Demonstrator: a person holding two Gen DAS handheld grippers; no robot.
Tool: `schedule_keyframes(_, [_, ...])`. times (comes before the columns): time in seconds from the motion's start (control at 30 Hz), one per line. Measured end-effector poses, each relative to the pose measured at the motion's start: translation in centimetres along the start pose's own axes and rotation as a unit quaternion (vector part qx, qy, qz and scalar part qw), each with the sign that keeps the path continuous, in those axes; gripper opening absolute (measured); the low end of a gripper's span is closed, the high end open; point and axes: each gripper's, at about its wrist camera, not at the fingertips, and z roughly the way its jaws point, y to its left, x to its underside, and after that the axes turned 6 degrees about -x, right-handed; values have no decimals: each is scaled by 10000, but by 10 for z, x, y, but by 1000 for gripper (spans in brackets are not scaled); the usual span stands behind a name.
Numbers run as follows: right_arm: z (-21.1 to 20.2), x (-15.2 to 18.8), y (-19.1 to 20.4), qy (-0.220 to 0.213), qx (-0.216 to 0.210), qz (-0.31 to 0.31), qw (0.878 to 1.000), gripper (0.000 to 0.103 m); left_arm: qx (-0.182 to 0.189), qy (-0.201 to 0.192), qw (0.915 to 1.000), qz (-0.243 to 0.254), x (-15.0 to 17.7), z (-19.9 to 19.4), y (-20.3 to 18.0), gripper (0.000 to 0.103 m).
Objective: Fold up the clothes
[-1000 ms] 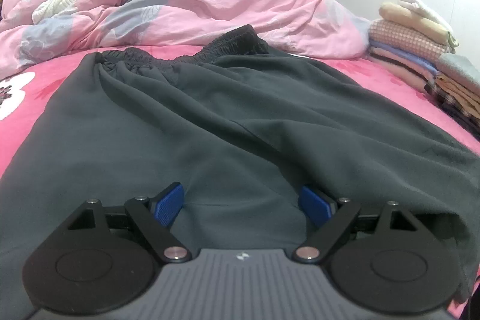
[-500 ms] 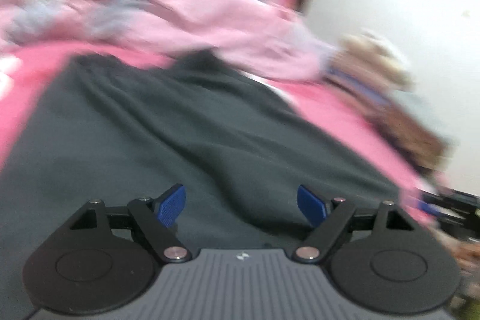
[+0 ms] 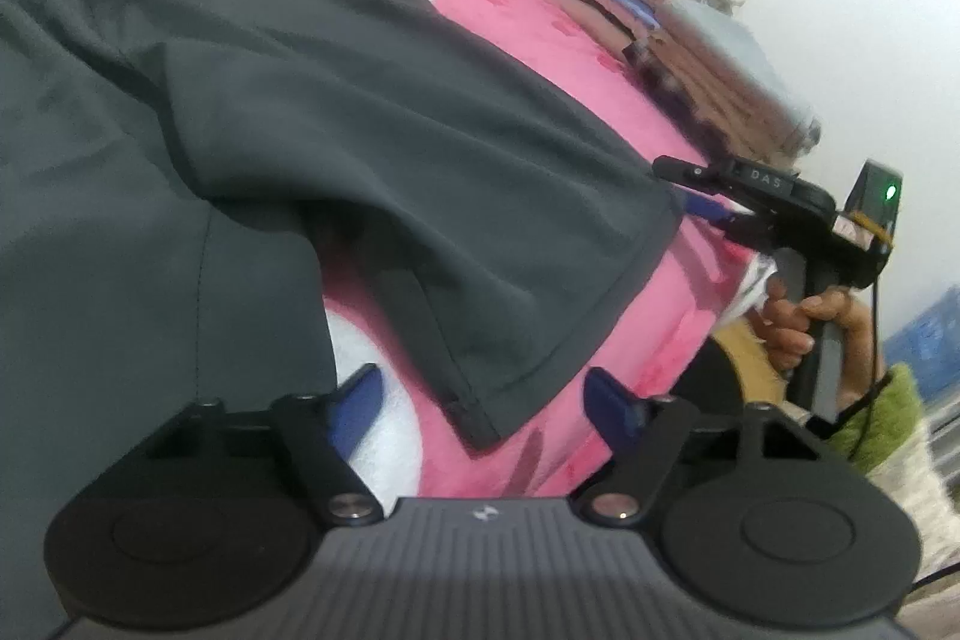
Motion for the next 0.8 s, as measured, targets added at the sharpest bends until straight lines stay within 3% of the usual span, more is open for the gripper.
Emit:
schedule_keyframes(0.03, [1, 2, 4, 63, 16, -169, 9998, 23, -41, 20, 10000, 12, 0, 0, -2, 40])
schedule_keyframes(0.07, [2, 3, 8, 138, 53, -289, 9995, 11, -75, 45, 10000, 21, 1, 1, -3, 29])
schedule_keyframes(0.1, [4, 4, 11, 226, 66, -356, 9991, 3, 26, 168, 9998, -48, 0, 4, -2, 8])
schedule_keyframes(0.13, [4, 5, 13, 225, 58, -381, 9990, 2, 131, 290, 9994, -121, -1, 6, -1, 5])
schedule_keyframes(0.33, [-29, -15, 36, -285, -193, -467, 9983, 2, 1331, 406, 9871, -785, -3, -11, 17, 4])
schedule_keyframes(0.5, [-26, -18, 26, -60, -9, -224, 9997, 2, 1417, 808, 9801, -1129, 6, 7, 37, 3])
schedule_keyframes(0.63, [-19, -5, 24, 106, 273, -314, 9991, 2, 1359, 923, 9807, -1062, 13, 19, 39, 4])
schedule_keyframes(0.8, [-16, -2, 25, 145, 775, -564, 9953, 5, 972, 1138, 9860, -729, 19, 28, 37, 9])
